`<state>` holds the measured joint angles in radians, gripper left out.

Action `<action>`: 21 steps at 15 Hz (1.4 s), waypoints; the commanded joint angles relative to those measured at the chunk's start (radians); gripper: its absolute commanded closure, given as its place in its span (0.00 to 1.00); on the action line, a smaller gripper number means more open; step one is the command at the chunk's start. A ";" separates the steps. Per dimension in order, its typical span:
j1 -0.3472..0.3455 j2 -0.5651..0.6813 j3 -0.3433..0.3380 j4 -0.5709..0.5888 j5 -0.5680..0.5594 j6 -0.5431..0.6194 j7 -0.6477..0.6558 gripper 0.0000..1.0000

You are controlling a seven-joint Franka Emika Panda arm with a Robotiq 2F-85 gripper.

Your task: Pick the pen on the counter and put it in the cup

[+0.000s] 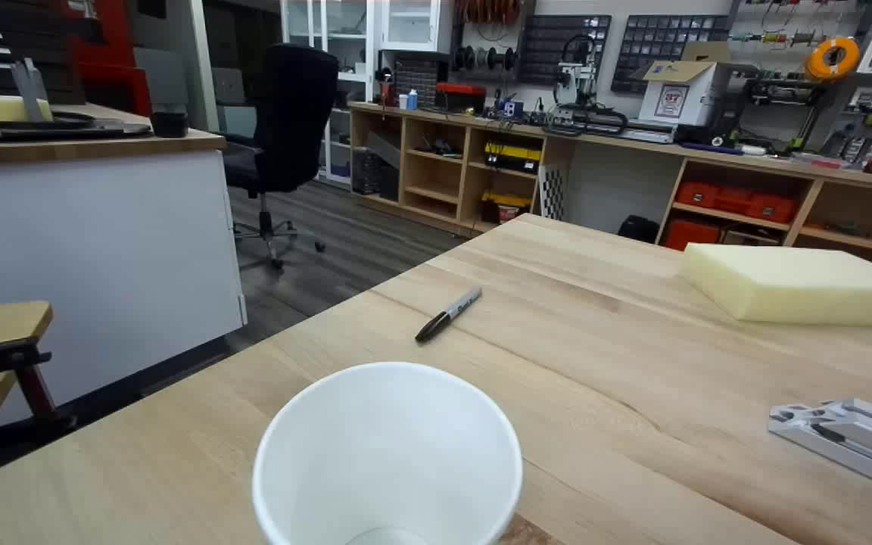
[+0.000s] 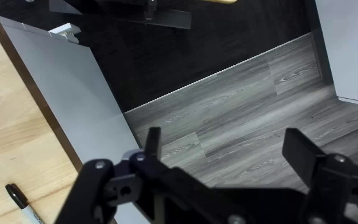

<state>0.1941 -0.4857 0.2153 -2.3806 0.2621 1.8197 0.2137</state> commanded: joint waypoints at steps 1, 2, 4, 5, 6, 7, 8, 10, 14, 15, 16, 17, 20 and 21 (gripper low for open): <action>-0.003 0.000 0.002 0.002 0.001 -0.002 -0.001 0.00; -0.003 0.000 0.002 0.002 0.001 -0.002 -0.001 0.00; -0.003 0.000 0.002 0.002 0.001 -0.002 -0.001 0.00; -0.003 0.000 0.002 0.002 0.001 -0.002 -0.001 0.00; -0.003 0.000 0.002 0.002 0.001 -0.002 -0.001 0.00; -0.008 0.004 -0.002 -0.001 -0.009 -0.013 -0.002 0.00; -0.012 -0.001 -0.009 -0.006 -0.017 -0.023 -0.013 0.00; -0.023 -0.025 -0.032 -0.015 -0.057 -0.056 -0.055 0.00; -0.028 -0.038 -0.105 -0.015 -0.140 -0.068 -0.257 0.00; -0.035 -0.026 -0.123 -0.005 -0.146 -0.073 -0.281 0.00; -0.029 -0.013 -0.096 -0.005 -0.127 -0.052 -0.219 0.00; -0.033 -0.013 -0.112 -0.005 -0.132 -0.052 -0.248 0.00; -0.036 -0.013 -0.124 -0.005 -0.134 -0.052 -0.274 0.00; -0.037 0.006 -0.129 0.003 -0.159 -0.027 -0.314 0.00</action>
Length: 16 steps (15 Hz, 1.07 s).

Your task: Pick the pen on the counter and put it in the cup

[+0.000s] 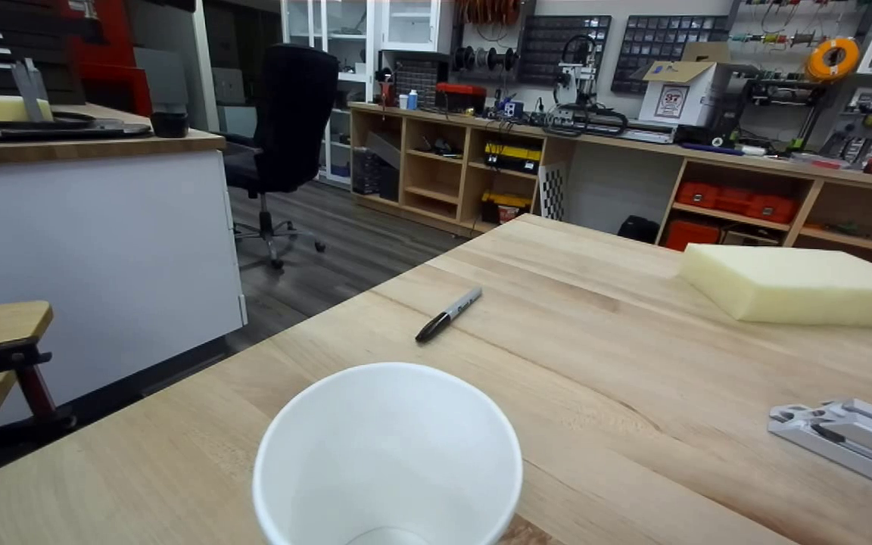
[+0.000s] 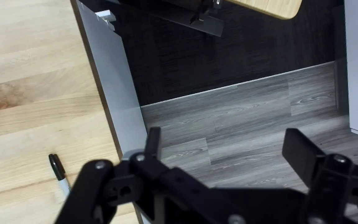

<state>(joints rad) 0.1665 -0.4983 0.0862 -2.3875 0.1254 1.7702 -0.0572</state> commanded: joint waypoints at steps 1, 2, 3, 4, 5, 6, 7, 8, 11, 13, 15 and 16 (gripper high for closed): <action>-0.007 0.035 0.001 0.019 -0.037 0.042 -0.068 0.00; -0.004 0.061 0.007 0.035 -0.072 0.055 -0.100 0.00; 0.000 0.086 0.009 0.046 -0.102 0.088 -0.139 0.00; 0.003 0.106 0.010 0.055 -0.128 0.121 -0.170 0.00; 0.006 0.129 0.014 0.057 -0.161 0.162 -0.204 0.00; 0.007 0.150 0.016 0.062 -0.190 0.198 -0.235 0.00; 0.006 0.168 0.014 0.057 -0.218 0.239 -0.267 0.00; 0.003 0.181 0.009 0.049 -0.242 0.273 -0.296 0.00; -0.014 0.186 -0.032 0.012 -0.272 0.341 -0.380 0.00; -0.016 0.160 -0.085 -0.009 -0.210 0.362 -0.467 0.00; -0.025 0.137 -0.132 -0.007 -0.182 0.342 -0.540 0.00; -0.033 0.121 -0.145 0.000 -0.183 0.314 -0.551 0.00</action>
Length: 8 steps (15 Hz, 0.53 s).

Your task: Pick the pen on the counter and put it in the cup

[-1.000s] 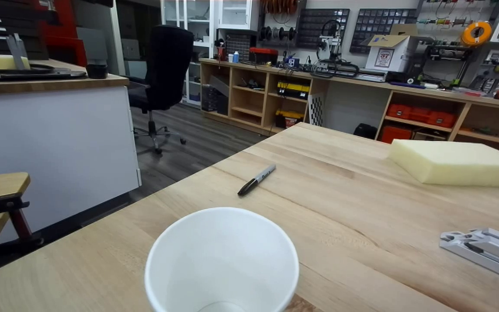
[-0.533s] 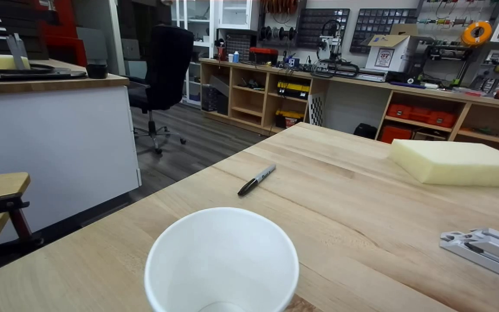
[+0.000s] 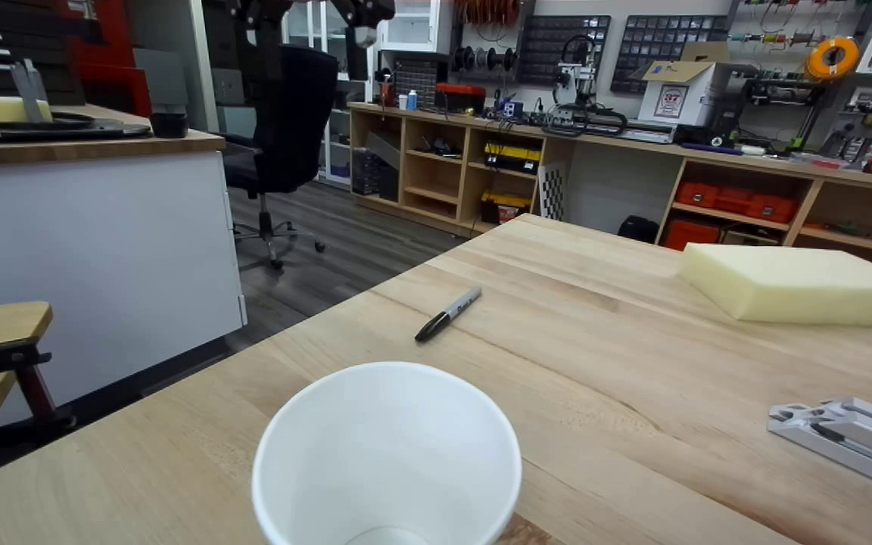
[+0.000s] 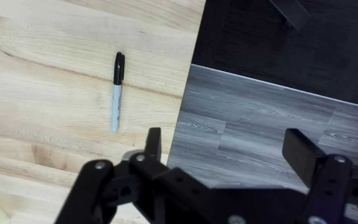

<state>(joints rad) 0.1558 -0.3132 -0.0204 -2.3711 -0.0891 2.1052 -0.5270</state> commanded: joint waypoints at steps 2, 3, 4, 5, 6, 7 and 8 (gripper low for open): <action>-0.024 -0.019 -0.027 0.002 0.015 -0.006 -0.054 0.00; -0.028 -0.027 -0.035 0.002 0.018 -0.007 -0.064 0.00; -0.028 -0.032 -0.037 0.002 0.019 -0.008 -0.067 0.00; -0.027 -0.035 -0.035 0.001 0.020 -0.008 -0.067 0.00; -0.027 -0.036 -0.034 0.001 0.022 -0.008 -0.067 0.00; -0.028 -0.024 -0.028 0.002 0.005 -0.004 -0.068 0.00; -0.025 -0.015 -0.037 -0.001 0.014 0.000 -0.092 0.00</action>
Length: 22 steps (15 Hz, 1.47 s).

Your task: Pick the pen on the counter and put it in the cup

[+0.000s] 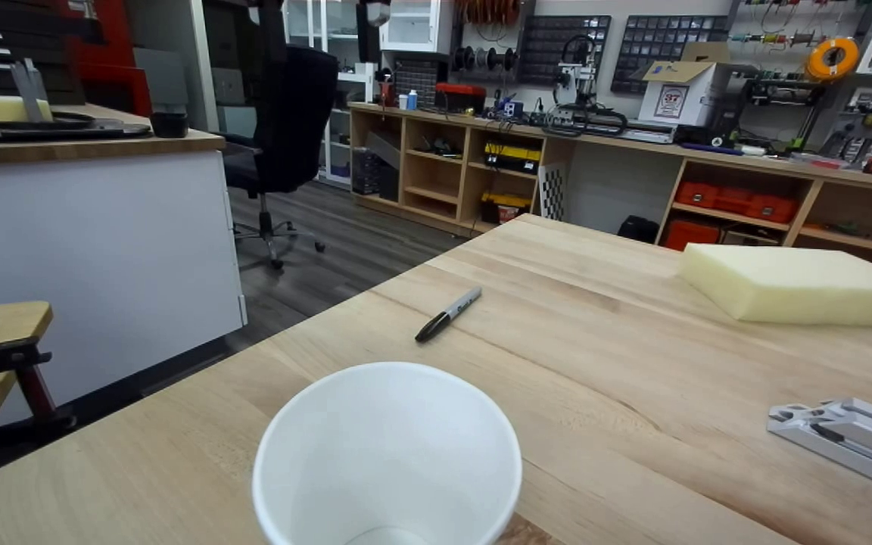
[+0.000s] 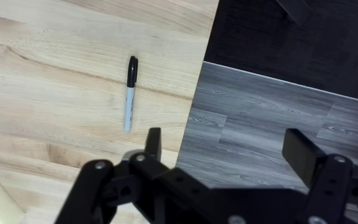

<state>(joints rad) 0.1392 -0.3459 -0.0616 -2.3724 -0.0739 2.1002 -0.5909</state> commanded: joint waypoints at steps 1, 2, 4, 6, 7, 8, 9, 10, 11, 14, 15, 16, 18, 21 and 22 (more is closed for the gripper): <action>-0.006 0.020 -0.004 -0.007 0.012 0.019 -0.050 0.00; -0.008 0.029 -0.007 -0.010 0.014 0.030 -0.067 0.00; -0.010 0.058 -0.021 -0.012 0.026 0.058 -0.119 0.00; -0.018 0.103 -0.038 -0.011 0.038 0.107 -0.177 0.00; -0.023 0.129 -0.051 -0.013 0.052 0.139 -0.215 0.00; -0.030 0.161 -0.067 -0.009 0.079 0.170 -0.260 0.00; -0.040 0.199 -0.081 -0.002 0.107 0.199 -0.305 0.00; -0.051 0.235 -0.090 0.011 0.139 0.221 -0.348 0.00; -0.066 0.277 -0.096 0.021 0.168 0.246 -0.387 0.00; -0.120 0.390 -0.092 0.069 0.246 0.282 -0.488 0.00; -0.139 0.427 -0.084 0.092 0.263 0.284 -0.510 0.00; -0.157 0.460 -0.074 0.110 0.273 0.290 -0.526 0.00; -0.184 0.520 -0.058 0.151 0.256 0.306 -0.517 0.00; -0.208 0.589 -0.035 0.201 0.219 0.348 -0.474 0.00; -0.211 0.607 -0.027 0.214 0.213 0.361 -0.461 0.00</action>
<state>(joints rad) -0.0378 0.1984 -0.1281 -2.2177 0.1656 2.4259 -1.0880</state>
